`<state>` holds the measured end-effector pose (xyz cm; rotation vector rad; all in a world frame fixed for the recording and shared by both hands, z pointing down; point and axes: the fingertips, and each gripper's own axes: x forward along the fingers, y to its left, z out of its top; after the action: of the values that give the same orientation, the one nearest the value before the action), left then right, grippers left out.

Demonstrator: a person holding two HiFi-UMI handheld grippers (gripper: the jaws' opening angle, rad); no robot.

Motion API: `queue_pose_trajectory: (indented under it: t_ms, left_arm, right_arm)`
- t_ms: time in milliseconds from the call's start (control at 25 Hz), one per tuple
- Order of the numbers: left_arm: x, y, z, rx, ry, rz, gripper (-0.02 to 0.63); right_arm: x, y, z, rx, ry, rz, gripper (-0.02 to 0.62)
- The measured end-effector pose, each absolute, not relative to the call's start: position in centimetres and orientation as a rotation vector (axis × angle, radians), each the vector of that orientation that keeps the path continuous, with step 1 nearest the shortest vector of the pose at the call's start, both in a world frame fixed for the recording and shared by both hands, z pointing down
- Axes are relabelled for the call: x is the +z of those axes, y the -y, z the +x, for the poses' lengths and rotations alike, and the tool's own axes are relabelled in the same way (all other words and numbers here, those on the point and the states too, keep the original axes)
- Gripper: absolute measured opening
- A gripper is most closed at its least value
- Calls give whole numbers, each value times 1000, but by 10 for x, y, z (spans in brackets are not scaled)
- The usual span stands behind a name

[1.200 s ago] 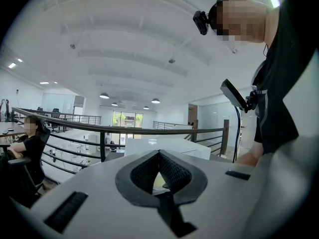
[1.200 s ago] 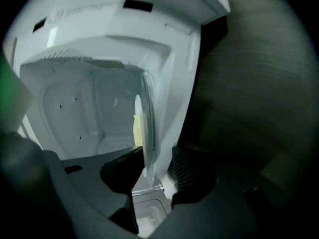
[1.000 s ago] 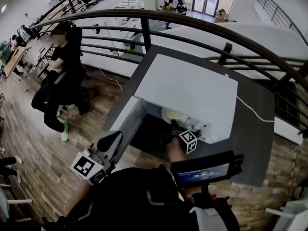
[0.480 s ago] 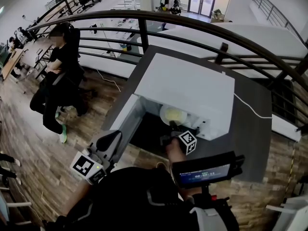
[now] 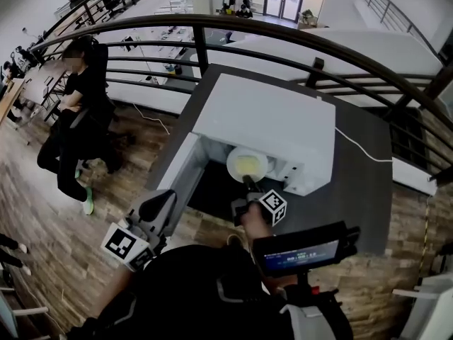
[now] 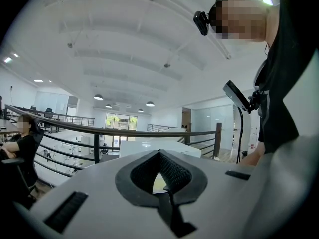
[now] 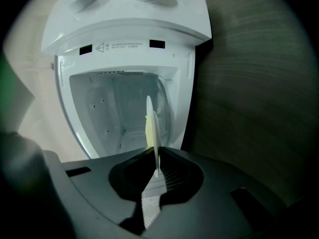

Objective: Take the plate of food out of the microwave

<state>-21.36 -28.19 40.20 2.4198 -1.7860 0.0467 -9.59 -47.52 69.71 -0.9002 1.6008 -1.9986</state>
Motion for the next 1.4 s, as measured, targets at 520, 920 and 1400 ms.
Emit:
queue_pose_trajectory:
  t_ms: [520, 920, 1400]
  left_arm:
    - [401, 265, -209, -39, 1762, 2436, 5]
    - [396, 241, -201, -121, 1692, 2480, 5]
    - [402, 191, -204, -207, 1604, 2468, 5]
  right_arm:
    - [654, 429, -87, -1979, -1634, -828, 21]
    - [617, 377, -74, -1947, -1628, -800, 21]
    - [591, 304, -57, -1877, -1615, -840, 21]
